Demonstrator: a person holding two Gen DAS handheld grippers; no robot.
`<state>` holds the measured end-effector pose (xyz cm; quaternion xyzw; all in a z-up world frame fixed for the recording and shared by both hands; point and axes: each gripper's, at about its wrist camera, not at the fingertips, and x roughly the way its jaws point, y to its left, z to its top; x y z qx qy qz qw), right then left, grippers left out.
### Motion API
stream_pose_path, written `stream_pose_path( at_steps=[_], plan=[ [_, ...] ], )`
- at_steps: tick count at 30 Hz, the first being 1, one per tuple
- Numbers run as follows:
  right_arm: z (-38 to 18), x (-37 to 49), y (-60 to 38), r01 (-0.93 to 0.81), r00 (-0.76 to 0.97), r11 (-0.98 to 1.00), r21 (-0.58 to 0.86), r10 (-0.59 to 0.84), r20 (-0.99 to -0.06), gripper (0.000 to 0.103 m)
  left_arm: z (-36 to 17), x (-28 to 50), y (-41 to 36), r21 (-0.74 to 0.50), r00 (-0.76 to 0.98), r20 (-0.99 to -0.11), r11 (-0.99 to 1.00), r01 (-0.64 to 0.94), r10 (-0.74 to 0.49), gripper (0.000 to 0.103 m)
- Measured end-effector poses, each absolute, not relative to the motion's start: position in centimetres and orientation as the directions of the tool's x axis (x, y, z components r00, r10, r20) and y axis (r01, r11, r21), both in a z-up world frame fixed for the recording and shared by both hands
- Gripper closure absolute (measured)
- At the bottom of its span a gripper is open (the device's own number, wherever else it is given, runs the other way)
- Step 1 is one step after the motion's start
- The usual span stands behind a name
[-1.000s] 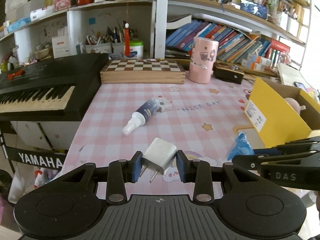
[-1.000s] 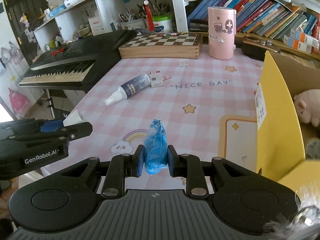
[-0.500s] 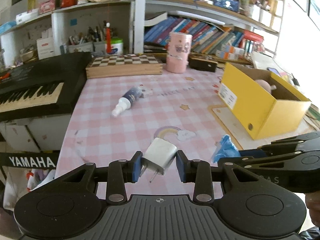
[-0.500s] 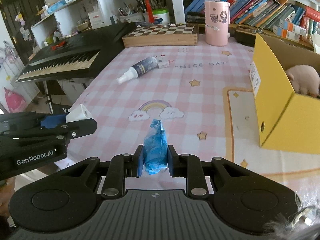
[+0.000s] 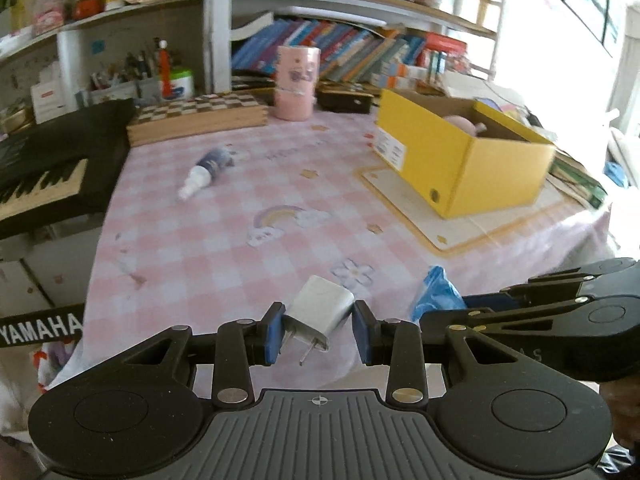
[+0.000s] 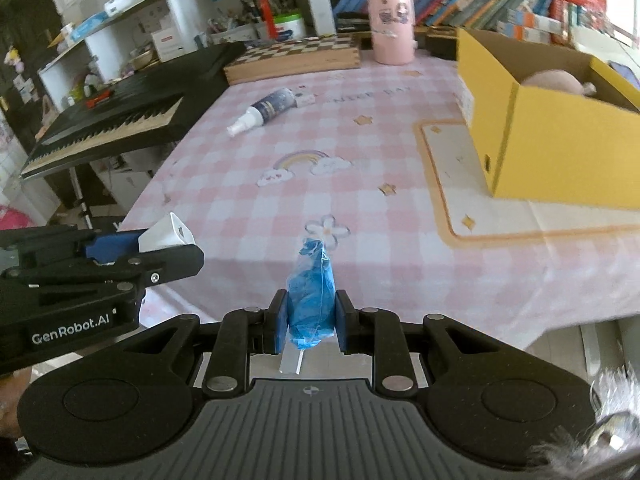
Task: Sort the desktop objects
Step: 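Carry the charger and blue item in both tools over the yellow box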
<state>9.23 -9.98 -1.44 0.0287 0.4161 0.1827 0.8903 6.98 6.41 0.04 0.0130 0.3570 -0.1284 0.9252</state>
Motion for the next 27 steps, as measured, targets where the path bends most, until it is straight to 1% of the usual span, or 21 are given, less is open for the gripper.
stream_pose_path(
  at_steps=[15,27],
  plan=[
    [-1.8,5.9,-13.9,-0.143,0.627,0.967,0.212,0.254,-0.736,0.081,-0.4,6.0,2.6,-0.066,0.665,-0.666,0.915,0.398,-0.337,0.069],
    [-2.1,4.7,-18.4,-0.008,0.646,0.976,0.22,0.172,-0.744,0.081,-0.5,6.8,-2.3,-0.064,0.609,-0.67,0.851,0.522,-0.424,0.069]
  ],
)
